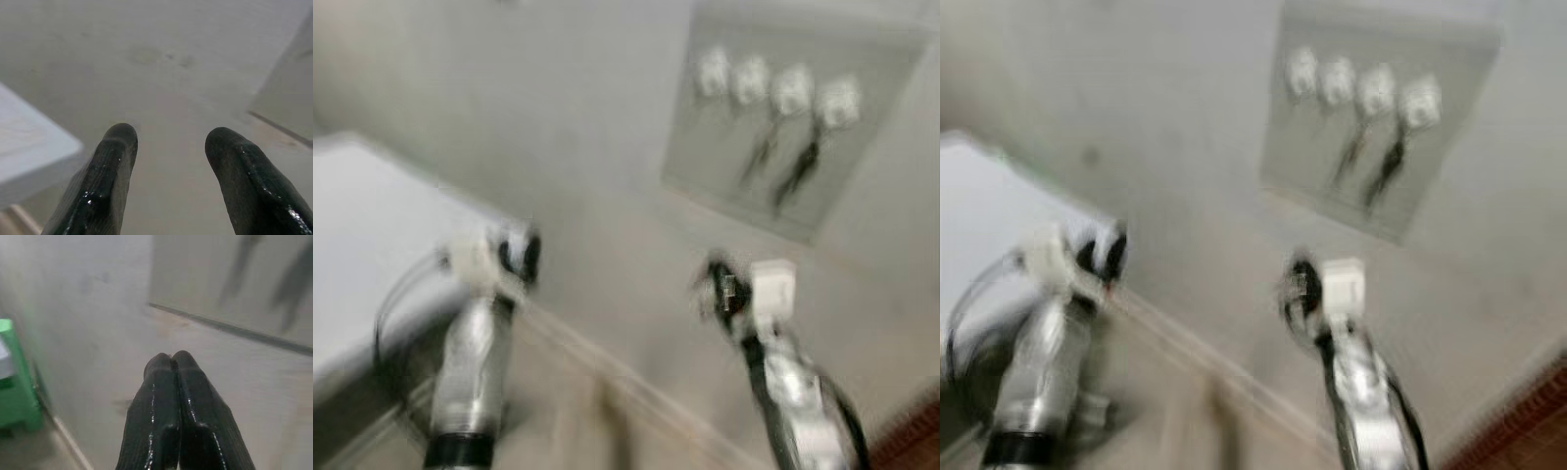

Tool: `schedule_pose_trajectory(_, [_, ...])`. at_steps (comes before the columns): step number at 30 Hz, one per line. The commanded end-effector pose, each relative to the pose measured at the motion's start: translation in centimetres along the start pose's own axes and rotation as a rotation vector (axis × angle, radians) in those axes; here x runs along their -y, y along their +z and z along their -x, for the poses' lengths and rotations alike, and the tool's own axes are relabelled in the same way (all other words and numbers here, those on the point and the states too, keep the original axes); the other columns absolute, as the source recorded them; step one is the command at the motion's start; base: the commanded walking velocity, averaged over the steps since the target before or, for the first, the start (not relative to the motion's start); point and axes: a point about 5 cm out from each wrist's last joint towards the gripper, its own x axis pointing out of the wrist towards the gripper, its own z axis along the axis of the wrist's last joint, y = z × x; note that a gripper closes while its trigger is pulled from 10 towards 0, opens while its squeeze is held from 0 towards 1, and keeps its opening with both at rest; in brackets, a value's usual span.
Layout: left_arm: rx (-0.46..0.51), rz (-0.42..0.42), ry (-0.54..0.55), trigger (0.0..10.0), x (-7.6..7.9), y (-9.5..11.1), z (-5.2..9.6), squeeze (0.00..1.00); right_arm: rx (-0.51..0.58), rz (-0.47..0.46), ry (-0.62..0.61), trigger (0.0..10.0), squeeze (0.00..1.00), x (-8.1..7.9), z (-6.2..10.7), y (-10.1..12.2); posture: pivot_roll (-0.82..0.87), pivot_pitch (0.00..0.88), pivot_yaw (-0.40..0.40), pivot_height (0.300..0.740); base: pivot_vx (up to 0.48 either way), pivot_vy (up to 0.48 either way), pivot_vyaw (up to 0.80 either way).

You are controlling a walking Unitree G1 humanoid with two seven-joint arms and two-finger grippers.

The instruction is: Hang keys on a hook

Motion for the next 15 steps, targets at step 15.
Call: schedule_pose_trajectory(15, [0.011, -0.009, 0.0, 10.0, -0.03, 0.61, -0.25, 0.0, 0.02, -0.005, 0.005, 10.0, 0.0, -0.24, -0.41, 0.68, 0.09, 0.0, -0.059, 0.74, 0.0, 0.0, -0.73])
